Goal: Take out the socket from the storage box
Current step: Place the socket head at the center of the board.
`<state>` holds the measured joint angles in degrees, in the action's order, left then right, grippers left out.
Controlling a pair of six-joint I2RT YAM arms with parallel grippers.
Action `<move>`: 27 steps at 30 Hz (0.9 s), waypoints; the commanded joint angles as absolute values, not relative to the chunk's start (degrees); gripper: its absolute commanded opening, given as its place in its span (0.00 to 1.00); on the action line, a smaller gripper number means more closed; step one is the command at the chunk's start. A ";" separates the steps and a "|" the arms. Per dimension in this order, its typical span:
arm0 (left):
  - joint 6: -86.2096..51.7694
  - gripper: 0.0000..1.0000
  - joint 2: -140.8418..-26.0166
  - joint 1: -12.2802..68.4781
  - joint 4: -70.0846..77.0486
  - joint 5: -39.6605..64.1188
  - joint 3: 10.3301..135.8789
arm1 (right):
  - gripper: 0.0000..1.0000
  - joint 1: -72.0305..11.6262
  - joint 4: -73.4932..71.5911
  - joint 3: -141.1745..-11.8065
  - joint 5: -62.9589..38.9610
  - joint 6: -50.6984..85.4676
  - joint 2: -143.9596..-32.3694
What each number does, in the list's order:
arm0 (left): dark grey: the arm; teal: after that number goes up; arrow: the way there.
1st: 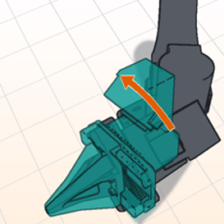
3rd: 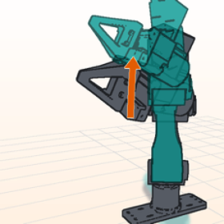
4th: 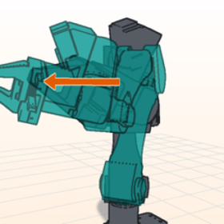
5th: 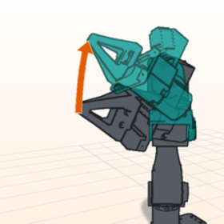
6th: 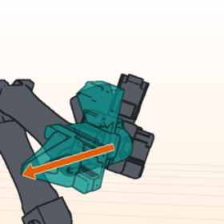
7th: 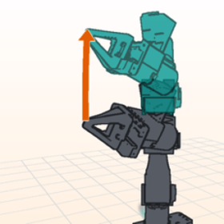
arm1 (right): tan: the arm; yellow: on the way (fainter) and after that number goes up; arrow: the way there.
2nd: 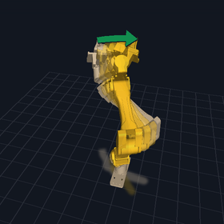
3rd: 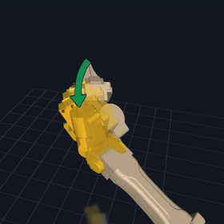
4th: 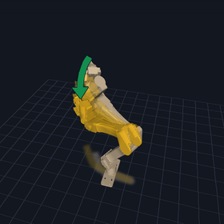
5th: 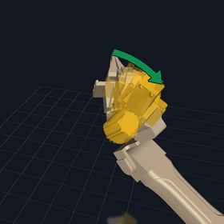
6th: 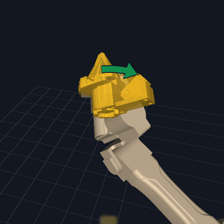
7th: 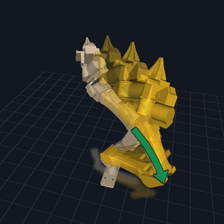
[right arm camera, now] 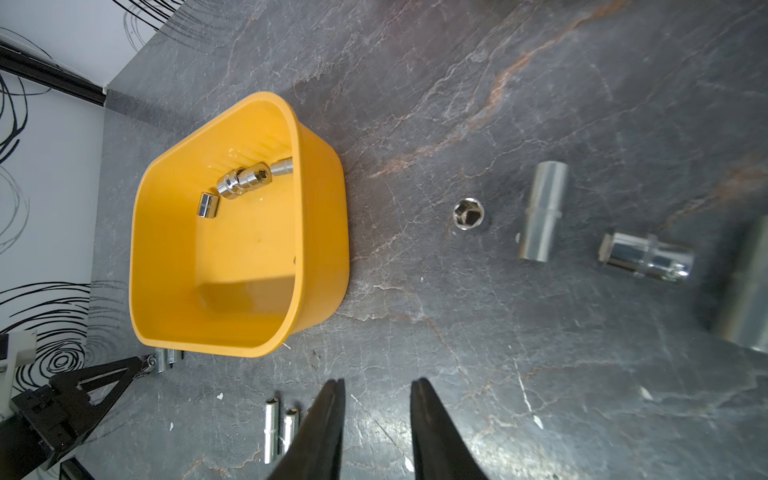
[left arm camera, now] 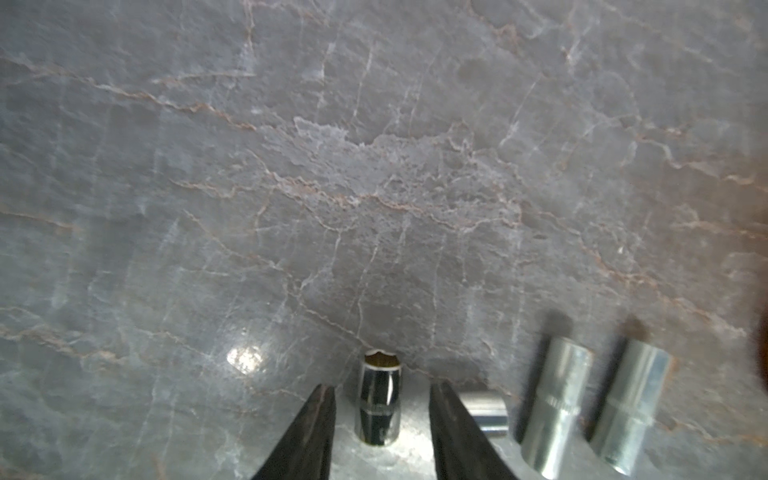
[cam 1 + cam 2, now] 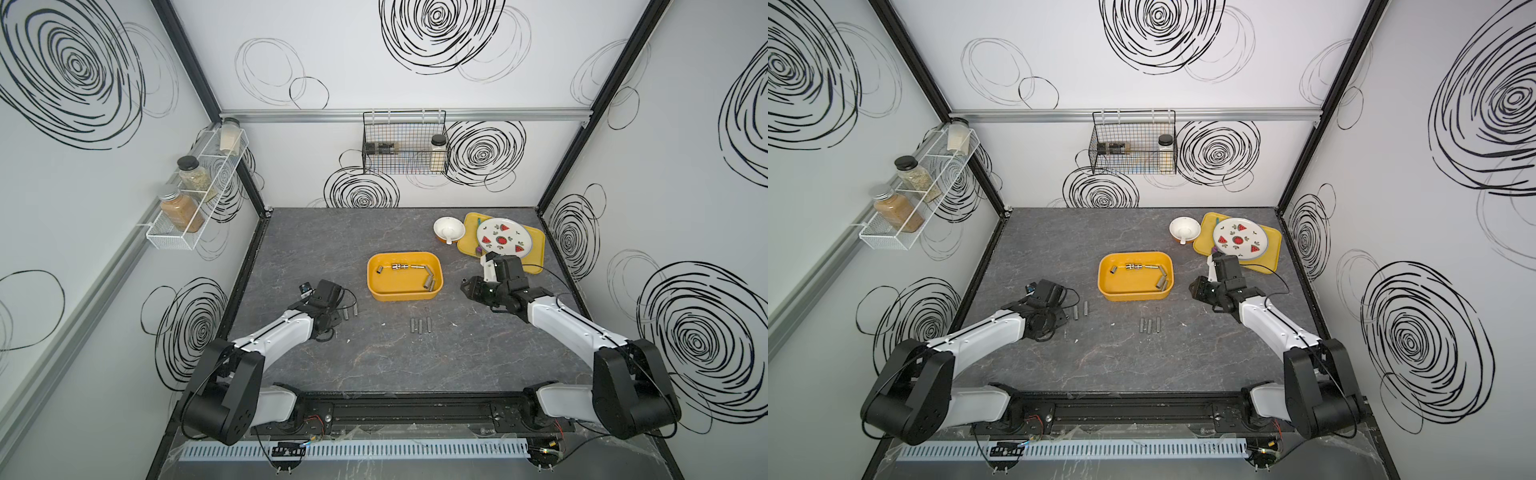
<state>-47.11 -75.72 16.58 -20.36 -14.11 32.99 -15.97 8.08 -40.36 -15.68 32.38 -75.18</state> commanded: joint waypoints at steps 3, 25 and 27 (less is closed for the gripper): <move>-46.38 0.46 -72.21 16.17 -19.32 -13.58 32.77 | 0.32 -16.35 7.83 -41.22 -14.80 32.44 -75.57; -33.18 0.50 -56.52 21.40 -37.78 -8.94 52.00 | 0.36 -34.89 20.43 -72.95 -1.33 26.09 -99.79; -32.18 0.50 -56.60 21.36 -37.43 -9.20 51.34 | 0.38 -36.84 23.24 -80.16 -1.03 25.48 -106.11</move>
<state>-36.25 -56.60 21.47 -36.88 -9.41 51.75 -34.48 16.64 -73.69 -3.53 27.42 -100.38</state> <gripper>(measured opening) 0.499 0.379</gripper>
